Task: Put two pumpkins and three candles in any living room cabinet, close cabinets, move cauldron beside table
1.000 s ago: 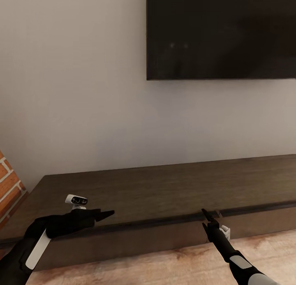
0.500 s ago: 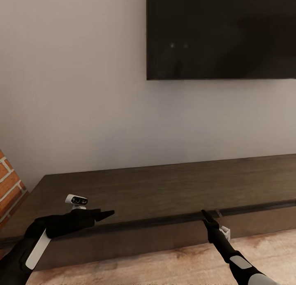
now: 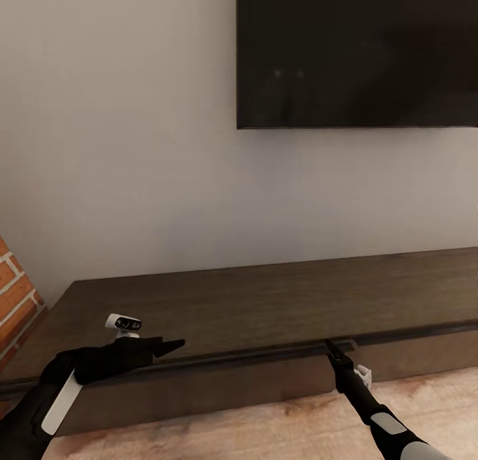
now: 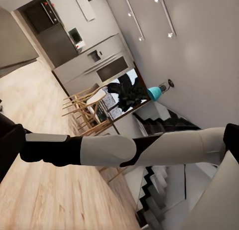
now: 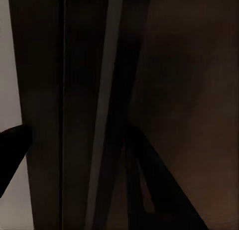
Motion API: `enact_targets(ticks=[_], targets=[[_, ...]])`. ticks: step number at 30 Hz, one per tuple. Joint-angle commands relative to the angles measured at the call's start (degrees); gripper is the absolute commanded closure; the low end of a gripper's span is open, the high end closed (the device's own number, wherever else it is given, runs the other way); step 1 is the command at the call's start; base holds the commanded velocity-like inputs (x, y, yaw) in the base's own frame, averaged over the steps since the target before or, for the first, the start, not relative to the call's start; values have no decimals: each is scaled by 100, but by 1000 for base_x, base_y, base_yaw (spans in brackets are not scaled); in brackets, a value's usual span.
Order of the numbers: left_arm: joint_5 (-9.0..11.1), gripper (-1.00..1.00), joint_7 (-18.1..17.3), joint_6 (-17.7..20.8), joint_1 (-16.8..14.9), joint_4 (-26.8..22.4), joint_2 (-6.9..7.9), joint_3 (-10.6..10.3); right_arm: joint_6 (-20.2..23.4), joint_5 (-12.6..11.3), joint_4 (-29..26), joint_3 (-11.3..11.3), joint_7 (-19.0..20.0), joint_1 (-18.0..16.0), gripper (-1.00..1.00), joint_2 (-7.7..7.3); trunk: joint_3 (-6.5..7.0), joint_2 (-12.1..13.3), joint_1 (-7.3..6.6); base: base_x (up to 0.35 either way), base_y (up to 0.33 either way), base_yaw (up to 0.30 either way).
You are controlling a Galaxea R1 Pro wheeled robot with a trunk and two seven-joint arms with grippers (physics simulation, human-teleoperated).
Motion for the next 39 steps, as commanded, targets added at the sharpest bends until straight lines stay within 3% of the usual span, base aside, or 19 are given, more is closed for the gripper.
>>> enact_targets(ticks=[1, 39], targets=[[-1, -100, -20, 60, -2, 0, 1, -3, 98, -113, -5, 25, 209, -7, 100, -1, -4, -3, -2, -3, 0, 0], [-4, -100, -20, 54, -2, 0, -21, -3, 106, -113, -12, 27, 208, -7, 100, -8, -4, -3, -2, -12, 0, 0]])
